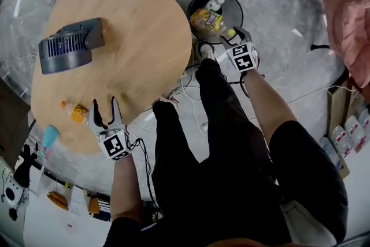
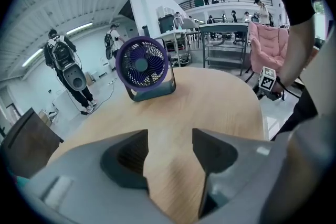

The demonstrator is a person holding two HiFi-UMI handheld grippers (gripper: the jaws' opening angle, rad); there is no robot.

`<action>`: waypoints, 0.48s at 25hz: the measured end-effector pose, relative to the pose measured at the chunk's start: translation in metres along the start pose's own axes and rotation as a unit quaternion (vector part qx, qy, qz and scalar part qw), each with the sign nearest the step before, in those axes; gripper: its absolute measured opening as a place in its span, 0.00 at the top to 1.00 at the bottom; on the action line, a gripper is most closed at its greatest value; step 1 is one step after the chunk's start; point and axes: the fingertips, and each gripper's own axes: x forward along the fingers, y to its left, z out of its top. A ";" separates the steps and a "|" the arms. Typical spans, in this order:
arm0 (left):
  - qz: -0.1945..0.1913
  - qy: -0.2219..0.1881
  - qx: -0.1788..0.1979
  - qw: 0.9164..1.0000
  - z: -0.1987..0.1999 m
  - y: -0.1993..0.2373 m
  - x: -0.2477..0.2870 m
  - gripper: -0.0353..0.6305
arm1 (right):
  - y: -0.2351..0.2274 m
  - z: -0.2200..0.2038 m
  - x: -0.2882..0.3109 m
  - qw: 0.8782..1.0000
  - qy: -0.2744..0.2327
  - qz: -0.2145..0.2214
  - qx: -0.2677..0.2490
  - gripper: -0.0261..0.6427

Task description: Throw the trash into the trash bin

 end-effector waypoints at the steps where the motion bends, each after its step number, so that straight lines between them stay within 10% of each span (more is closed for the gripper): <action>1: -0.005 -0.005 0.005 1.000 0.002 -0.003 -0.001 0.53 | 0.001 0.009 -0.009 1.000 -0.023 -0.002 -0.008 0.52; 12: -0.005 -0.061 -0.001 0.998 0.007 0.002 -0.032 0.53 | 0.115 0.158 -0.202 0.950 -0.307 0.052 -0.039 0.54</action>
